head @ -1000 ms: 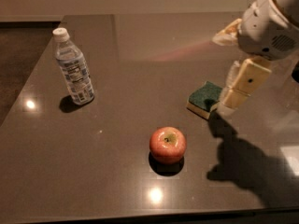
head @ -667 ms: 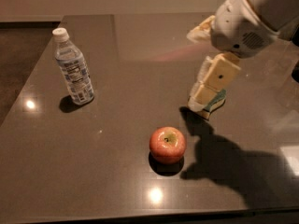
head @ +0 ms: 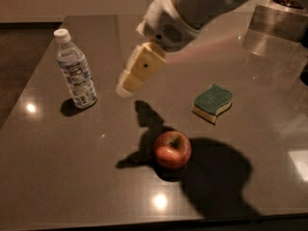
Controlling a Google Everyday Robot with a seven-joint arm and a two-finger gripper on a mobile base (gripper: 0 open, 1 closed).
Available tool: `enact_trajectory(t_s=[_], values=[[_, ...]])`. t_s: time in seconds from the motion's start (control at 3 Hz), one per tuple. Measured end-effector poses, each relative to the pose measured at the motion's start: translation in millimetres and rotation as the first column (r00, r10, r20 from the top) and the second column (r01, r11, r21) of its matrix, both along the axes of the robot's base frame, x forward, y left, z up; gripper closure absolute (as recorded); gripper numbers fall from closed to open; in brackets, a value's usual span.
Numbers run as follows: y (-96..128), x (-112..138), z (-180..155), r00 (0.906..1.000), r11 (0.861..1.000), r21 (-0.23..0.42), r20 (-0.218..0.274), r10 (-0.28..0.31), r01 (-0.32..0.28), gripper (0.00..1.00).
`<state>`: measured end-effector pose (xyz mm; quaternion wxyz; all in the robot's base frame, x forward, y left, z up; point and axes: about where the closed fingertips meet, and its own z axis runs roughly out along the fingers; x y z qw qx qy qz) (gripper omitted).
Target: Knock blue plastic bottle over
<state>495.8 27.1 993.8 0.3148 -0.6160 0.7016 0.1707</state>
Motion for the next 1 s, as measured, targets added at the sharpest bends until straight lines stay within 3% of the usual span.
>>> enact_trajectory(t_s=[0.67, 1.0], values=[[78, 33, -13, 0.9954, 0.994, 0.058, -0.033, -0.090, 0.091, 0.00], [106, 43, -22, 0.9898, 0.987, 0.098, -0.074, -0.122, 0.129, 0.00]])
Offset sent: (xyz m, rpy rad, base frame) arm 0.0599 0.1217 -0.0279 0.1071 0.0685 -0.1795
